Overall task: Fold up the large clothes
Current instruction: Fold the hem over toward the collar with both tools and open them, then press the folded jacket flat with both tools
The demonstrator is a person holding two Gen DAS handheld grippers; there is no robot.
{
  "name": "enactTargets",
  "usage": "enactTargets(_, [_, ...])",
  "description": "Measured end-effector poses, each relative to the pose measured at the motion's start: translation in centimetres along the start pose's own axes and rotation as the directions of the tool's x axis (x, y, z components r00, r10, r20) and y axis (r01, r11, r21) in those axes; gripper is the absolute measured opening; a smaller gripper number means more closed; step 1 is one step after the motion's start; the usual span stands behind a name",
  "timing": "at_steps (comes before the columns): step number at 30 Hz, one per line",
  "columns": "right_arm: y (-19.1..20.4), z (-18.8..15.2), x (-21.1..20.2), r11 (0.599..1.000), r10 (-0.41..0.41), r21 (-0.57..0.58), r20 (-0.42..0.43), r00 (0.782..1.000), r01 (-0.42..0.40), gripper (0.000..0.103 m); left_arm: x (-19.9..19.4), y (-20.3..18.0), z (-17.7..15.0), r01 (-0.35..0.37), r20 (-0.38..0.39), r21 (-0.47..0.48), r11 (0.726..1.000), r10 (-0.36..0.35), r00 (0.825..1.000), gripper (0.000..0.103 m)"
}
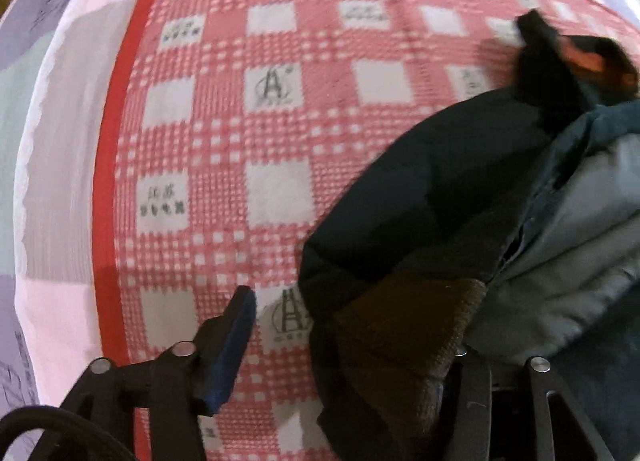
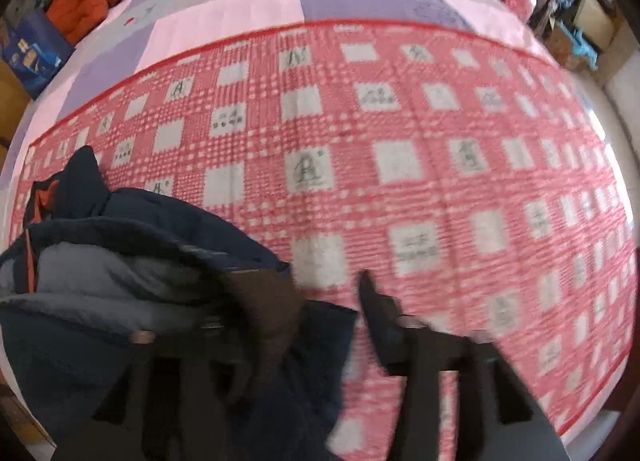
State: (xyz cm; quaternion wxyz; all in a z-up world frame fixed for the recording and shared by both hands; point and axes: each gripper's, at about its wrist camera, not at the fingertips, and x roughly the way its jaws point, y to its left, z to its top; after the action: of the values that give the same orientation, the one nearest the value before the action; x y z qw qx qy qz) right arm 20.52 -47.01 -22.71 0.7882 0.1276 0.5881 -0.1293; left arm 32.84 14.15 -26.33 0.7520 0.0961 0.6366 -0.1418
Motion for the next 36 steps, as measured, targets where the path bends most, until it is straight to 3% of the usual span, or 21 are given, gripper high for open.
enactTargets(1, [-0.4, 0.2, -0.7, 1.000, 0.018, -0.002, 0.004, 1.000, -0.018, 0.077, -0.5, 0.5, 0.0, 0.033, -0.008, 0.003, 0.999, -0.033, 0.999, 0.070])
enactTargets(4, [-1.1, 0.4, -3.1, 0.996, 0.086, -0.017, 0.000, 0.996, -0.086, 0.082, -2.1, 1.6, 0.5, 0.095, 0.008, -0.006, 0.995, -0.095, 0.995, 0.078])
enactTargets(7, [-0.9, 0.6, -4.8, 0.985, 0.171, -0.003, 0.005, 0.985, -0.171, 0.082, -2.8, 2.1, 1.2, 0.160, 0.009, -0.023, 0.987, -0.160, 0.987, 0.078])
enactTargets(9, [-1.5, 1.2, -4.9, 0.967, 0.248, 0.064, -0.016, 0.969, -0.246, 0.082, -2.7, 2.7, 1.9, 0.208, -0.021, -0.090, 0.974, -0.211, 0.977, 0.079])
enactTargets(10, [-1.4, 1.5, -5.1, 0.978, 0.201, 0.065, -0.014, 0.980, -0.199, 0.082, -2.7, 3.0, 2.4, 0.220, -0.030, -0.112, 0.969, -0.224, 0.974, 0.079])
enactTargets(12, [0.0, 2.2, -5.9, 0.999, -0.019, -0.045, 0.017, 1.000, 0.020, 0.082, -3.3, 2.9, 3.3, 0.226, -0.014, -0.116, 0.967, -0.229, 0.973, 0.079])
enactTargets(14, [1.6, 2.2, -7.9, 0.989, -0.049, -0.134, 0.115, 0.992, 0.065, 0.082, -5.1, 2.6, 3.8, 0.204, 0.064, -0.103, 0.974, -0.198, 0.978, 0.079])
enactTargets(15, [2.7, 1.8, -9.4, 0.986, 0.007, -0.164, 0.176, 0.984, 0.022, 0.083, -6.4, 2.6, 3.9, 0.220, 0.146, -0.108, 0.970, -0.203, 0.968, 0.079])
enactTargets(17, [4.5, 0.7, -10.9, 0.973, 0.116, -0.223, 0.212, 0.970, -0.068, 0.083, -8.9, 3.1, 3.5, 0.294, 0.267, -0.138, 0.946, -0.250, 0.931, 0.080])
enactTargets(18, [5.9, 0.1, -11.4, 0.960, 0.151, -0.266, 0.216, 0.965, -0.090, 0.083, -10.1, 3.2, 3.0, 0.312, 0.323, -0.157, 0.937, -0.250, 0.913, 0.081])
enactTargets(20, [8.4, -1.2, -11.6, 0.929, 0.215, -0.343, 0.200, 0.956, -0.138, 0.083, -11.6, 2.3, 1.7, 0.286, 0.368, -0.178, 0.942, -0.206, 0.907, 0.082])
enactTargets(23, [12.9, -2.5, -10.7, 0.883, 0.262, -0.439, 0.168, 0.950, -0.166, 0.083, -11.9, -1.6, -1.0, 0.235, 0.344, -0.095, 0.967, -0.189, 0.920, 0.082])
enactTargets(27, [20.0, -3.5, -8.2, 0.767, 0.295, -0.615, 0.085, 0.952, -0.183, 0.083, -10.8, -8.2, -6.6, 0.274, 0.292, 0.002, 0.962, -0.263, 0.920, 0.082])
enactTargets(32, [25.6, -1.6, -4.9, 0.681, 0.298, -0.707, 0.028, 0.954, -0.192, 0.083, -6.9, -13.8, -12.4, 0.350, 0.258, -0.065, 0.935, -0.323, 0.911, 0.082])
enactTargets(36, [28.0, -0.6, -0.7, 0.630, 0.252, -0.730, -0.128, 0.959, -0.263, 0.083, -4.3, -17.4, -14.6, 0.349, 0.222, -0.098, 0.932, -0.322, 0.920, 0.082])
